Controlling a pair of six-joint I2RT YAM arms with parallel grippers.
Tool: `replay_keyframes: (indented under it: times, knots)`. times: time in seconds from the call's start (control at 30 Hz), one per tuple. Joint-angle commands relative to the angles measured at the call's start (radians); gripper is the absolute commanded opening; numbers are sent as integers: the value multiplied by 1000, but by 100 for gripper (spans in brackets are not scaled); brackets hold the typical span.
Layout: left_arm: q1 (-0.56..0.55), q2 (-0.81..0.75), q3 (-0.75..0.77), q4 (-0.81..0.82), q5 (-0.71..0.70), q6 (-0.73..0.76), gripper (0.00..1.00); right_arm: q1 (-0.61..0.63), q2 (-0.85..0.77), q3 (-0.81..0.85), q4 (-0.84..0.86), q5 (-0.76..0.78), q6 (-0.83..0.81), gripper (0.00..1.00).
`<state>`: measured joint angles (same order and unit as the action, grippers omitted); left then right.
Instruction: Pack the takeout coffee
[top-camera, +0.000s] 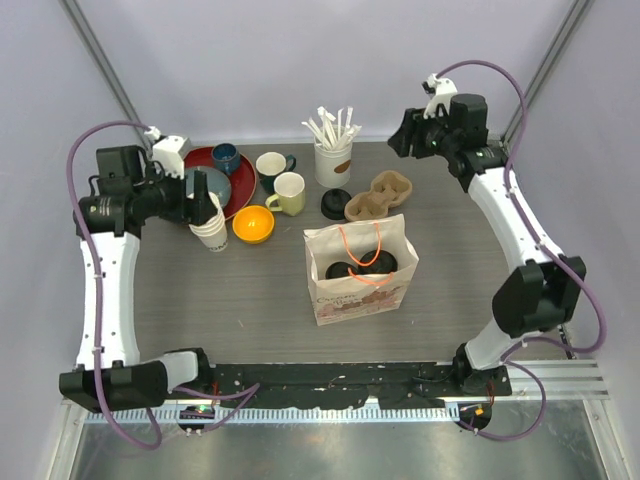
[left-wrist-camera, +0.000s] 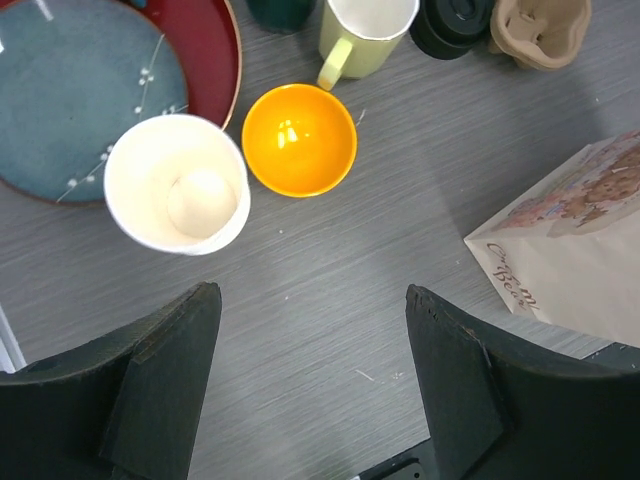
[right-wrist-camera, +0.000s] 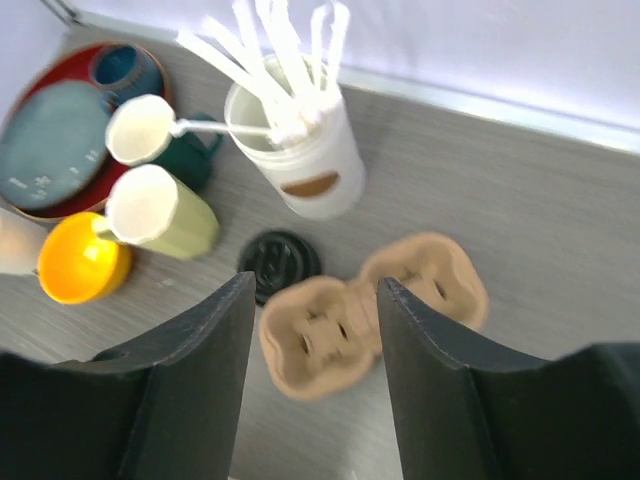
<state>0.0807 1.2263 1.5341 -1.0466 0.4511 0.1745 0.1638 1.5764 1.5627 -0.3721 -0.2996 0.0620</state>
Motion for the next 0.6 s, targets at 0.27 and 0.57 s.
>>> replay_keyframes:
  times: [0.27, 0.57]
  knots:
    - [91, -65, -69, 34, 95, 11, 79, 144, 401, 426, 317, -82, 64, 53]
    - [91, -24, -88, 63, 175, -35, 78, 243, 718, 818, 193, 28, 39, 54]
